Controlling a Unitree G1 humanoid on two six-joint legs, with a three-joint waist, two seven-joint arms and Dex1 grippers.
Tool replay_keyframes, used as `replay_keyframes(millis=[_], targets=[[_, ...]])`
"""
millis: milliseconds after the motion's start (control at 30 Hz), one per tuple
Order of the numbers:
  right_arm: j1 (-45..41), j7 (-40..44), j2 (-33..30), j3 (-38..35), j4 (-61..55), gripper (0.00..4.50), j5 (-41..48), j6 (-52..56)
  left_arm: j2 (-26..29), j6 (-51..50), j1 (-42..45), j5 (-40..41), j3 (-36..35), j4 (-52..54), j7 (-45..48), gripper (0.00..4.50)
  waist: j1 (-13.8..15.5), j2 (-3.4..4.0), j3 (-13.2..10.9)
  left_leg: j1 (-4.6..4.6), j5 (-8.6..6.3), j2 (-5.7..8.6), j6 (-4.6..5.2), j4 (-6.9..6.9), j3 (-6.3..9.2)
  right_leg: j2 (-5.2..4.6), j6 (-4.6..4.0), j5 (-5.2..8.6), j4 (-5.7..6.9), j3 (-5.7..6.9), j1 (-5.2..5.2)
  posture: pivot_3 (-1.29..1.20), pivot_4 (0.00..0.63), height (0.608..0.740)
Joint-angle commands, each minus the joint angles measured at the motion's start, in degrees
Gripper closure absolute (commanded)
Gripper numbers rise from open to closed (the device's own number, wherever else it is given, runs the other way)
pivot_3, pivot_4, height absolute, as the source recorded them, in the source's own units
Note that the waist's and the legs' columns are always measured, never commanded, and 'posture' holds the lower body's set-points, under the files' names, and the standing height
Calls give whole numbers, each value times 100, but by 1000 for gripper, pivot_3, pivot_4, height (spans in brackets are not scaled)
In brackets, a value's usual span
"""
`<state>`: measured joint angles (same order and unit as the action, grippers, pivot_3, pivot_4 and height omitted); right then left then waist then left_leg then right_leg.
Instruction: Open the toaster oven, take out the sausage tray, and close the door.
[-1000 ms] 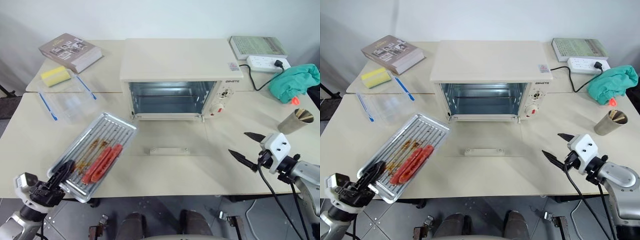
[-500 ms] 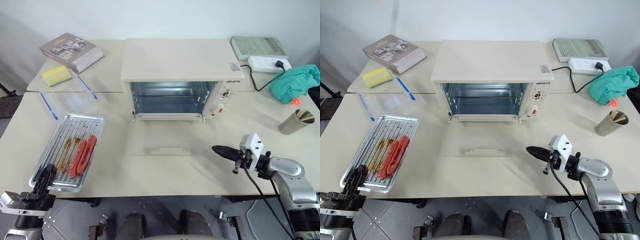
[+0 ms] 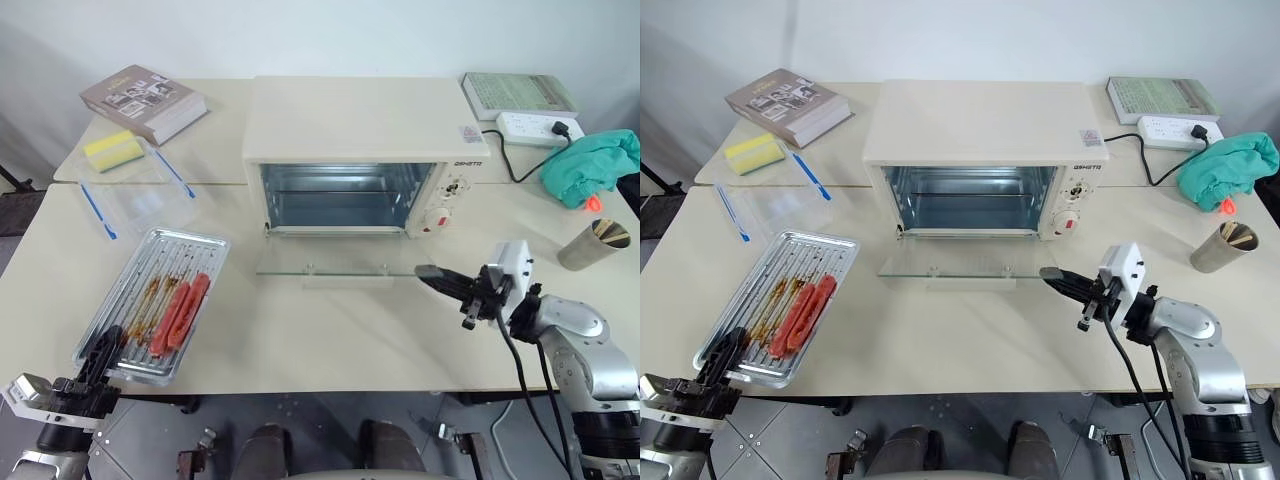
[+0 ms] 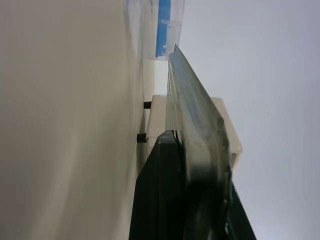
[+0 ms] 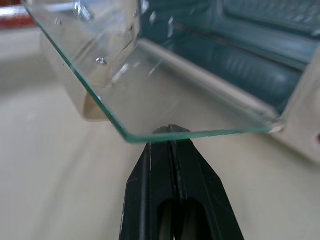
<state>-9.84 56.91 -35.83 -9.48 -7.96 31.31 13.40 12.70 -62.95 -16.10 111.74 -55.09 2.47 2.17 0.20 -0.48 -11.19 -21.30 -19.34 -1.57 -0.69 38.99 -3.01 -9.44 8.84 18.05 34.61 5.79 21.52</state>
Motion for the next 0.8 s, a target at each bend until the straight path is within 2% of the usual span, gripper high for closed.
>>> replay_keyframes(millis=[33, 300, 400, 567, 667, 800], targets=[[-260, -344, 65, -407, -463, 4478, 434, 155, 243, -212, 136, 126, 51, -124, 168, 4500, -5, 0, 0, 0, 0, 0, 0, 0, 0, 0, 0, 0, 0, 0, 0, 0, 150, 740], [-801, -991, 423, -617, -630, 4478, 790, 335, 992, -748, 386, 126, 479, -614, 406, 4500, 62, 0, 0, -3, -1, -2, -1, -4, 4, 2, -1, -1, 18, 5, 2, 0, 150, 740], [-668, -943, 291, -617, -699, 4478, 827, 497, 1285, -969, 452, 126, 756, -708, 544, 4500, 133, 1, 0, -5, -1, -1, -1, -3, 4, 2, -1, 0, 19, 6, 4, 0, 150, 740], [63, -692, -120, -1017, -1063, 4478, 1222, 904, 1834, -1293, 737, 126, 1330, -851, 810, 4500, 208, 1, 0, -16, 0, 4, 1, -2, 10, 1, -1, -1, 15, 9, 3, 0, 150, 740], [751, -461, -303, -1262, -1427, 3897, 1088, 718, 2227, -1561, 872, 126, 1714, -881, 1125, 4500, 140, 2, -1, -15, -2, 4, 3, -6, 0, 2, -1, -1, 9, 7, 6, 0, 150, 740], [1588, -340, -345, -1598, -1832, 2423, 1028, 536, 2873, -1815, 909, 126, 2069, -832, 1623, 4500, 117, 2, -1, -10, -3, 0, 1, -22, -2, 7, -1, 0, 6, 11, 7, 0, 150, 740]])
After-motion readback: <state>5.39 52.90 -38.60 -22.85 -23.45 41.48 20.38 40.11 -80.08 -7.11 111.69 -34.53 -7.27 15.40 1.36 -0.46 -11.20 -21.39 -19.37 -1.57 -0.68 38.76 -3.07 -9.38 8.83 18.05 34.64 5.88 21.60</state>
